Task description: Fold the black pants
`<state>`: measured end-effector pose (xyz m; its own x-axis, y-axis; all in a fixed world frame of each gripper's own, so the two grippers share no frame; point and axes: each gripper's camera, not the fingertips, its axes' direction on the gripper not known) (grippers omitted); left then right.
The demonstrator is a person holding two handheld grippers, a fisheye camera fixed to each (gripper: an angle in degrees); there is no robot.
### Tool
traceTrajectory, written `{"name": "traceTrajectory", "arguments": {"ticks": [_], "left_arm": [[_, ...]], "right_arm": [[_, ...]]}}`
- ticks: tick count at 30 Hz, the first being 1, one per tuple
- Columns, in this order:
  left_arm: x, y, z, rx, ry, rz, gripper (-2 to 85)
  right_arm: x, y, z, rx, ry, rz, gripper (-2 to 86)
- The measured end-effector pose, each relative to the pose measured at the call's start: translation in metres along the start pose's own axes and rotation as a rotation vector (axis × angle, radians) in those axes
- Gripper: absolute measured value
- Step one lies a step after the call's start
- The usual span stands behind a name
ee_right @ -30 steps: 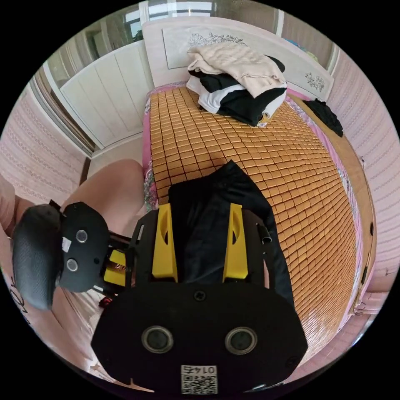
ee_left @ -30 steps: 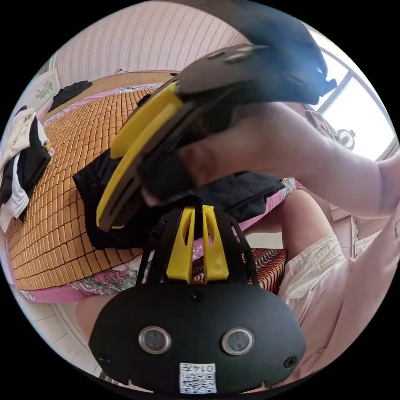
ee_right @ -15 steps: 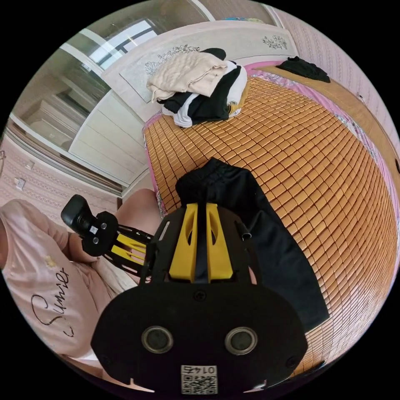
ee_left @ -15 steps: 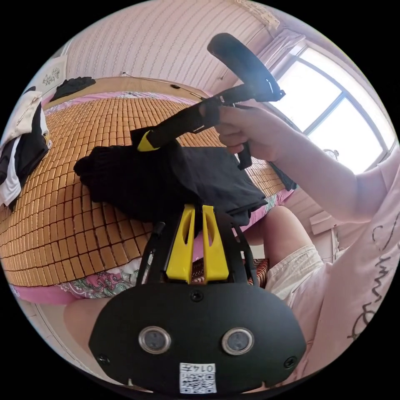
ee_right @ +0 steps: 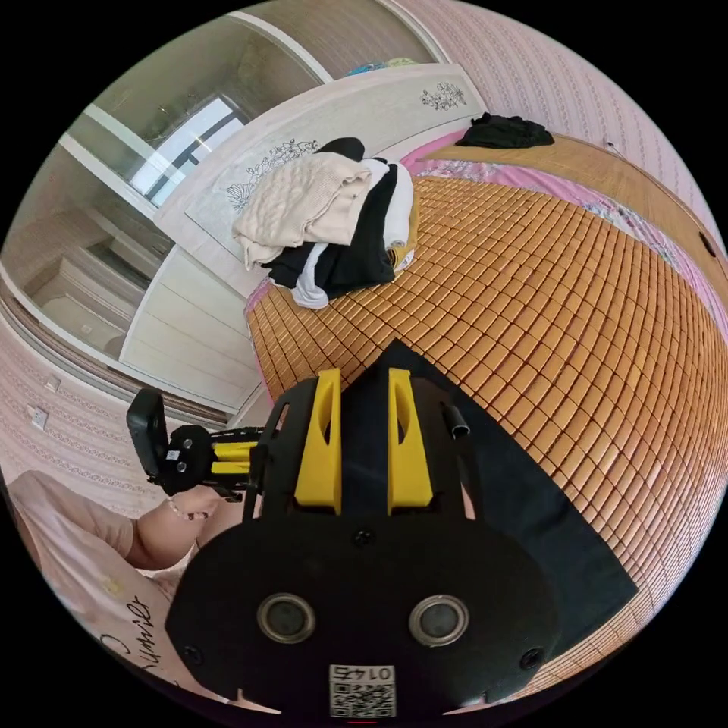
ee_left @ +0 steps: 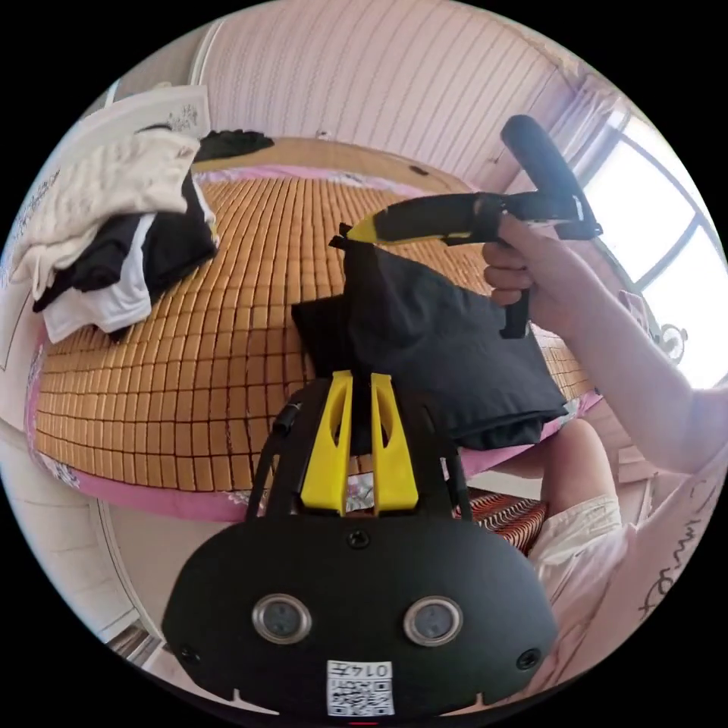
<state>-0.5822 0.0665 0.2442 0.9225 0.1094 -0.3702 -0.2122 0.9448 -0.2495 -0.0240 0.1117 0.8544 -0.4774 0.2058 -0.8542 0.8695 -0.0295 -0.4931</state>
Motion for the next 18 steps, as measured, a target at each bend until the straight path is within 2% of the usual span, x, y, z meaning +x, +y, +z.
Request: {"name": "traceTrajectory", "arguments": {"ticks": [2,6,8,10,12,14,16,18], "left_arm": [[-0.013,0.003,0.02,-0.088,-0.017,-0.038,6.7],[-0.017,0.02,0.002,-0.026,-0.048,-0.053,7.9],[-0.011,0.026,-0.007,0.002,-0.068,-0.033,7.6],[0.009,0.03,-0.015,0.056,-0.062,0.038,4.7],[0.039,0.03,-0.013,0.105,-0.048,0.165,1.4],[0.071,0.029,-0.001,0.131,0.01,0.273,-0.2],[0.115,0.022,0.026,0.072,0.178,0.379,-0.8],[0.149,0.022,0.044,0.069,0.305,0.432,-0.9]], "right_arm": [[0.005,0.009,-0.007,0.047,-0.007,0.015,7.6],[0.017,0.061,-0.054,0.077,0.17,-0.02,3.0],[0.015,0.094,-0.069,0.024,0.377,-0.033,1.2],[0.005,0.141,-0.069,-0.115,0.571,-0.063,0.2],[-0.001,0.173,-0.059,-0.209,0.533,-0.038,-0.1],[-0.009,0.199,-0.039,-0.256,0.474,-0.029,-0.3],[-0.012,0.218,-0.004,-0.339,0.534,-0.021,-0.6],[-0.017,0.22,-0.005,-0.235,0.59,-0.016,-0.8]]}}
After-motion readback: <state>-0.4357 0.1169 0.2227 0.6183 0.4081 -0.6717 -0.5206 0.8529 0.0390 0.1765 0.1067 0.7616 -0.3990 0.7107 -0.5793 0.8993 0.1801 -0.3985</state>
